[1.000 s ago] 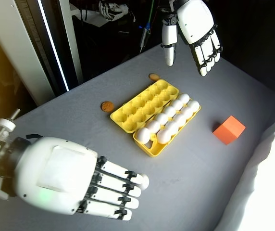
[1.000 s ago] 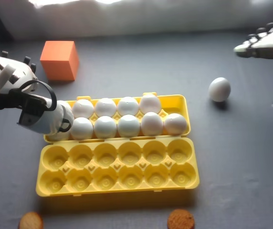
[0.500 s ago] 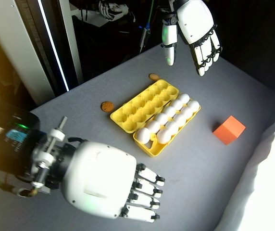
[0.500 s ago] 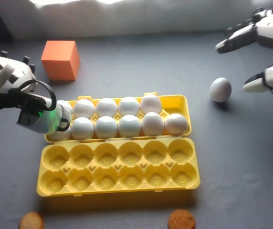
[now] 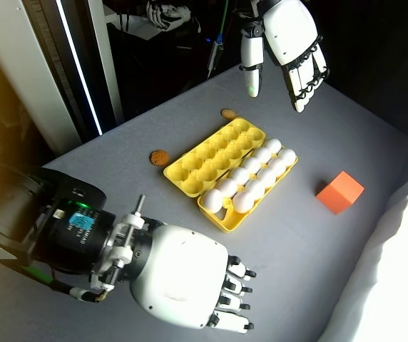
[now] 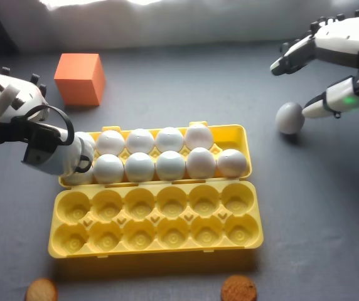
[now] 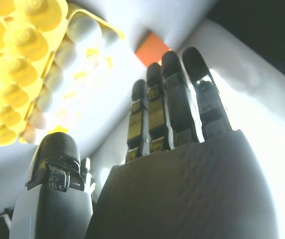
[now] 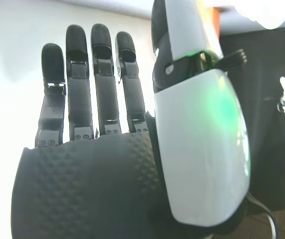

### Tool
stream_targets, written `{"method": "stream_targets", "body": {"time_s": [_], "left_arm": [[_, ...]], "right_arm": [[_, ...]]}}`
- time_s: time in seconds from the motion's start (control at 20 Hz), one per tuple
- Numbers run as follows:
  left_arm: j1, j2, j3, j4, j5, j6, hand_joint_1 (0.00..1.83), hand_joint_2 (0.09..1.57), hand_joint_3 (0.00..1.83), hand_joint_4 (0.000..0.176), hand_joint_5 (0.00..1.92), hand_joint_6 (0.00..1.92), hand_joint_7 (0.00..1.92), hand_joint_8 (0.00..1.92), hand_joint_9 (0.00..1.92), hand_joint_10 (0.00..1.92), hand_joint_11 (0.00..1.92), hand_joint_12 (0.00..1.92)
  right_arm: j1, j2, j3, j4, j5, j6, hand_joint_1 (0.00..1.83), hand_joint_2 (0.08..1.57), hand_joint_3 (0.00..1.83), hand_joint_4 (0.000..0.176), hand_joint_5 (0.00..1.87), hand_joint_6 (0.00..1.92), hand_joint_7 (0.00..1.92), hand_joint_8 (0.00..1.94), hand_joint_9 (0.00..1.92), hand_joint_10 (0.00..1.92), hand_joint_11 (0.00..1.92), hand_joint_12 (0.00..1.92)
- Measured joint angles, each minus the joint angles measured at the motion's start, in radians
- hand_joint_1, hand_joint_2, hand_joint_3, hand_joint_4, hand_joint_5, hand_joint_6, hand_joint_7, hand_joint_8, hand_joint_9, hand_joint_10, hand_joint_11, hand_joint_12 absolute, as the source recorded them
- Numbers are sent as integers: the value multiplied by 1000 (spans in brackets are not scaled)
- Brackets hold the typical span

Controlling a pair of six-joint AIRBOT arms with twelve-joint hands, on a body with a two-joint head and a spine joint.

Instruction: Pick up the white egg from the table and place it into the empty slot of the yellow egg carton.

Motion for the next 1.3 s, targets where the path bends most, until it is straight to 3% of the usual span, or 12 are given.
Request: {"method": "stream_targets", "body": {"time_s": [0.2, 0.5, 0.75, 1.2, 1.3], "left_arm": [[0, 0, 0, 0, 0, 0, 0, 1297, 1, 0, 263, 2, 341, 3, 329, 3, 0, 694], [0, 0, 0, 0, -1, 0, 0, 1299, 0, 0, 343, 4, 444, 6, 430, 12, 0, 880], [0, 0, 0, 0, 1, 0, 0, 1303, 0, 0, 295, 3, 376, 2, 363, 2, 0, 765], [0, 0, 0, 0, 0, 0, 0, 1313, 3, 0, 295, 6, 391, 9, 385, 8, 0, 798], [0, 0, 0, 0, 1, 0, 0, 1309, 0, 0, 292, 3, 386, 3, 387, 6, 0, 828]], "right_arm": [[-26, -31, 29, 2, 5, 0, 1113, 1032, 0, 0, 559, 4, 577, 3, 337, 515, 0, 1340], [-56, -69, 74, 34, 14, -1, 1089, 1027, 2, 0, 548, 0, 584, 2, 328, 517, 0, 1319], [-86, -92, 82, 40, 30, -2, 1092, 1027, 2, 0, 531, 3, 572, 2, 322, 512, 0, 1328], [-113, -108, 102, 45, 50, -12, 1095, 1037, 4, 0, 564, 12, 600, 11, 354, 529, 0, 1353], [-119, -112, 113, 45, 57, -13, 1137, 1019, 0, 0, 631, 30, 681, 40, 416, 638, 81, 1428]]}}
